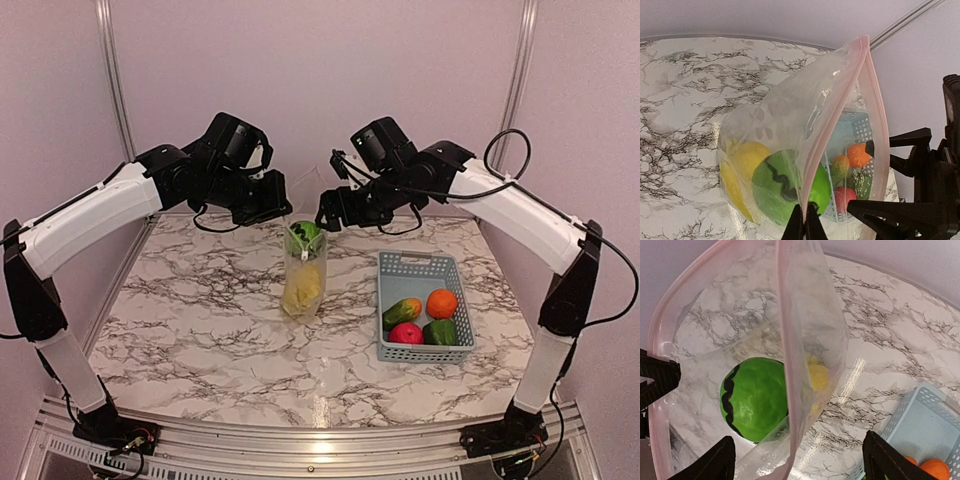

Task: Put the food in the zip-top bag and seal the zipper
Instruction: Adjust the fake fruit in the zipper food storage bag, then pick up the fake fruit from the bin.

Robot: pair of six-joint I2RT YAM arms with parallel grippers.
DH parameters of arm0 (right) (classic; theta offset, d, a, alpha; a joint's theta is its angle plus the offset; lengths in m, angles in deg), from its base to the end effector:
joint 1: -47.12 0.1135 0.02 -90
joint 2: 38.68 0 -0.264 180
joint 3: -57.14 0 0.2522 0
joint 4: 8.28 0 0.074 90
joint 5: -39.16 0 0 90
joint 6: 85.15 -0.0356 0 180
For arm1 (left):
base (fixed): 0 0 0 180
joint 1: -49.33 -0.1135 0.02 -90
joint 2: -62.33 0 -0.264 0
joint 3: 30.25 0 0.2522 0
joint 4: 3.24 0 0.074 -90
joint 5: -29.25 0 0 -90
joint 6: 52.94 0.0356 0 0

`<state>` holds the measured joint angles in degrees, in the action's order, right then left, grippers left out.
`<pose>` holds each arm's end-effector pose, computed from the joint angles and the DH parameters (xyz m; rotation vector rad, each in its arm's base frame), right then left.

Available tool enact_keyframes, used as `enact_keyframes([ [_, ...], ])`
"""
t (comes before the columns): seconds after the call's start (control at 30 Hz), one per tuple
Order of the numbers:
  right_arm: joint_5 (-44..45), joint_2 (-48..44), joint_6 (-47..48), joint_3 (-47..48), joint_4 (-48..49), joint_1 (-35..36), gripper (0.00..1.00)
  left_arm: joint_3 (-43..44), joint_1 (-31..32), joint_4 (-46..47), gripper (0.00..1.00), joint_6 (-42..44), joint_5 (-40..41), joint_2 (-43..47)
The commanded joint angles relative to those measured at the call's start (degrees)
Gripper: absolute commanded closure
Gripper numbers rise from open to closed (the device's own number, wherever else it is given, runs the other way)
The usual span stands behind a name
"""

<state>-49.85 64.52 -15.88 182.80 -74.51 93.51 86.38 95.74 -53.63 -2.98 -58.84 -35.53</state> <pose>0.2712 0.2838 0.3911 -0.5251 2.3456 0.5499 0.2685 -0.2804 0.3987 0.1038 2.2422 -0.8315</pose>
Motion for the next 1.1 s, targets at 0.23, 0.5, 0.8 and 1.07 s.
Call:
enact_keyframes([
  [0.23, 0.9, -0.1, -0.6, 6.6, -2.4, 0.0, 0.17, -0.4, -0.4, 1.0, 1.0, 0.5, -0.5, -0.6],
  [0.5, -2.4, -4.3, -1.9, 7.6, -3.9, -1.8, 0.19, -0.3, -0.4, 1.0, 1.0, 0.7, -0.8, -0.8],
  [0.8, 0.6, -13.8, -1.1, -8.0, -2.0, -6.7, 0.19, -0.3, -0.4, 1.0, 1.0, 0.9, -1.5, -0.8],
  [1.07, 2.9, -22.5, -1.3, -25.9, -0.4, -11.4, 0.2, -0.9, -0.4, 0.8, 1.0, 1.0, -1.6, -0.1],
])
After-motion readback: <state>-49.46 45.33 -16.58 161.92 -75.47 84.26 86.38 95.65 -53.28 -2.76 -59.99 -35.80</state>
